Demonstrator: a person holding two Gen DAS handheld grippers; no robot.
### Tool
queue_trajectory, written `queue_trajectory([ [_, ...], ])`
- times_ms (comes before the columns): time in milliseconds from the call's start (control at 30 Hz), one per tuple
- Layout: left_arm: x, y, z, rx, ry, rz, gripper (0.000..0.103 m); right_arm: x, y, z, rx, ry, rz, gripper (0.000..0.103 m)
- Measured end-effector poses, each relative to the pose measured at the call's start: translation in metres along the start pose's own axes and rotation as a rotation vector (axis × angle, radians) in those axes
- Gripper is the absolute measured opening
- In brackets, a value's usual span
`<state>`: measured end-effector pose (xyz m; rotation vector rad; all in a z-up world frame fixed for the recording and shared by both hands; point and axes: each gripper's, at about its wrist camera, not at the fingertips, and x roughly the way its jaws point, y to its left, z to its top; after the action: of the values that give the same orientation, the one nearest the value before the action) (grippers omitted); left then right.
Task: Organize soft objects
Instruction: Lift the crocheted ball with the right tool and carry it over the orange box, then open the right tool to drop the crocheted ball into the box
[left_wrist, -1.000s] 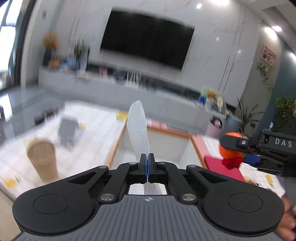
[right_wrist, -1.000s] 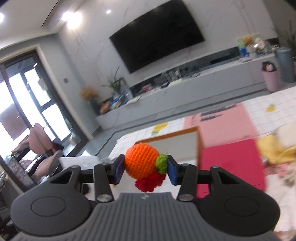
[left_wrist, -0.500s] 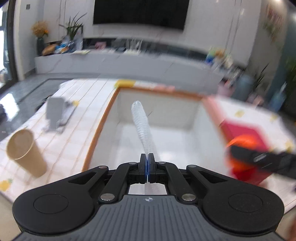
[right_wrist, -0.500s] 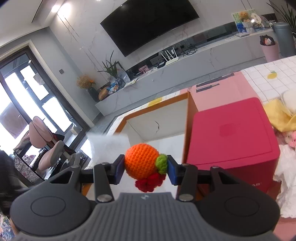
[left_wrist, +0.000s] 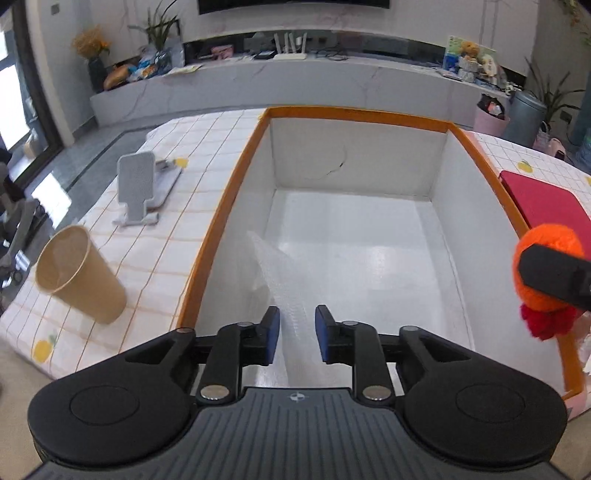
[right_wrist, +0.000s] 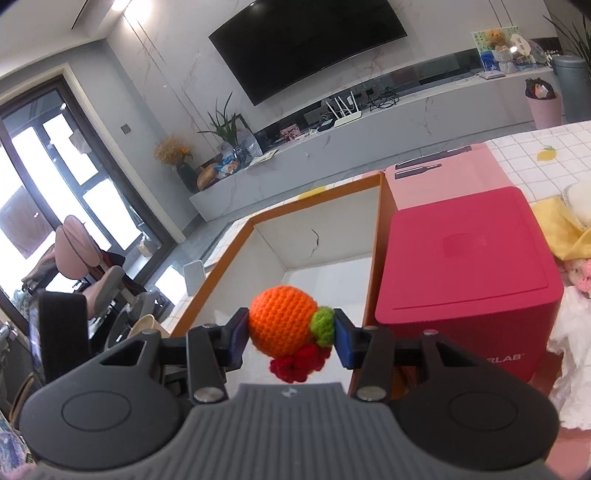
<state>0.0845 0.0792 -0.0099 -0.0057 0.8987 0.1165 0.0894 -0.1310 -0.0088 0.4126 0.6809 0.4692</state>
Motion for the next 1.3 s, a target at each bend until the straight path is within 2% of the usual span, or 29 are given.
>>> queue_trajectory([
  [33,-0.005,0.001,0.0,-0.007,-0.001,0.008,0.029,0.002,0.001,0.002,-0.001,0.003,-0.003,0.047],
  [67,-0.012,0.003,0.0,-0.013,-0.011,0.02,0.037,0.0,0.002,0.001,-0.006,0.005,-0.005,0.047],
  [100,-0.02,0.006,-0.001,-0.018,-0.027,0.045,0.055,0.001,0.005,0.004,-0.013,0.008,-0.007,0.047],
  [133,-0.03,0.008,-0.001,-0.026,-0.049,0.075,0.061,0.002,0.006,0.004,-0.021,0.01,-0.01,0.047],
  [200,-0.048,0.017,-0.003,-0.054,-0.084,0.049,0.059,0.003,0.009,0.004,-0.031,0.013,-0.016,0.047],
  [233,-0.057,0.023,-0.003,-0.078,-0.103,0.035,0.061,0.004,0.011,0.004,-0.032,0.02,-0.014,0.047],
  [300,-0.072,0.031,-0.004,-0.108,-0.149,0.065,0.067,0.007,0.013,0.005,-0.025,0.034,-0.004,0.047],
  [400,-0.086,0.042,-0.003,-0.129,-0.197,0.146,0.068,0.013,0.024,0.007,-0.026,0.055,0.011,0.047],
  [500,-0.09,0.056,-0.001,-0.179,-0.221,0.181,0.071,0.024,0.047,0.008,-0.064,0.073,0.023,0.047],
  [600,-0.082,0.068,-0.001,-0.218,-0.193,0.213,0.071,0.044,0.068,0.002,-0.094,0.112,-0.003,0.047],
  [733,-0.07,0.075,-0.004,-0.203,-0.149,0.268,0.071,0.084,0.074,-0.003,0.02,0.198,0.004,0.047],
  [867,-0.061,0.082,-0.007,-0.202,-0.109,0.325,0.071,0.112,0.077,-0.011,0.068,0.223,-0.031,0.047],
  [967,-0.061,0.09,-0.009,-0.217,-0.107,0.341,0.071,0.125,0.073,-0.017,0.144,0.257,-0.015,0.049],
  [1033,-0.062,0.095,-0.01,-0.24,-0.103,0.338,0.071,0.129,0.071,-0.02,0.179,0.26,0.005,0.06],
  [1067,-0.063,0.096,-0.011,-0.25,-0.101,0.334,0.071,0.128,0.072,-0.021,0.186,0.258,0.02,0.068],
  [1100,-0.063,0.097,-0.011,-0.256,-0.101,0.327,0.071,0.128,0.072,-0.022,0.189,0.256,0.029,0.07],
  [1233,-0.065,0.096,-0.011,-0.254,-0.103,0.308,0.071,0.121,0.074,-0.024,0.187,0.252,0.037,0.071],
  [1300,-0.067,0.094,-0.011,-0.25,-0.107,0.305,0.071,0.115,0.074,-0.024,0.194,0.25,0.049,0.076],
])
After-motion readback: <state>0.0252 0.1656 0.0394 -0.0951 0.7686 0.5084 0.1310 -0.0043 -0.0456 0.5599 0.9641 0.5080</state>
